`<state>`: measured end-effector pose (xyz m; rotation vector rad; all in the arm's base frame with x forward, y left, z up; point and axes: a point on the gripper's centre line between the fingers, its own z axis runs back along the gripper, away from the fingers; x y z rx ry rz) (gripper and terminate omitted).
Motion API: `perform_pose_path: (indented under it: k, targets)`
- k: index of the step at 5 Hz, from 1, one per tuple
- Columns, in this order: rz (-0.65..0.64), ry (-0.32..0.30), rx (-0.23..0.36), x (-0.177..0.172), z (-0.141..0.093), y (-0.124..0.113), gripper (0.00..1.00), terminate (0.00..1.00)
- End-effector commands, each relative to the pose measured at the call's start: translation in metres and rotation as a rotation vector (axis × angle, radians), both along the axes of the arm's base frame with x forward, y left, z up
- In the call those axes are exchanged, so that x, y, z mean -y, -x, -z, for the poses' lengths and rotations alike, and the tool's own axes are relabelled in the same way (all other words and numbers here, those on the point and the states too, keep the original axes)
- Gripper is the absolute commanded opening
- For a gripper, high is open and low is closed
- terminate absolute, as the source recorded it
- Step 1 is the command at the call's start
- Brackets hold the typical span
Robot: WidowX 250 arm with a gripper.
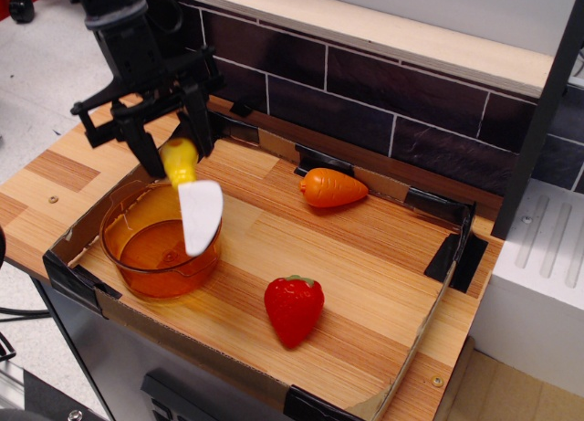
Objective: Put knife in pot
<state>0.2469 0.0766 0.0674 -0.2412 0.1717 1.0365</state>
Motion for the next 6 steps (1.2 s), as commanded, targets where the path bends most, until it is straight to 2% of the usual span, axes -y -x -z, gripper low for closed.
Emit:
perform_pose_path:
  k: [1, 2, 3, 4, 5, 6]
  targets:
    - [0.006, -0.085, 0.01, 0.0, 0.008, 0.014, 0.0, 0.0]
    - [-0.018, -0.128, 0.001, -0.005, 0.017, 0.016, 0.0, 0.0]
    - [-0.025, -0.159, 0.004, -0.008, 0.013, 0.017, 1.0, 0.0]
    - [-0.093, -0.156, 0.016, -0.014, 0.005, 0.015, 1.0, 0.0]
    - [-0.057, -0.135, 0.025, -0.011, -0.007, 0.011, 1.0, 0.0]
    - [-0.026, -0.147, 0.136, -0.005, -0.043, -0.002, 1.0, 0.0]
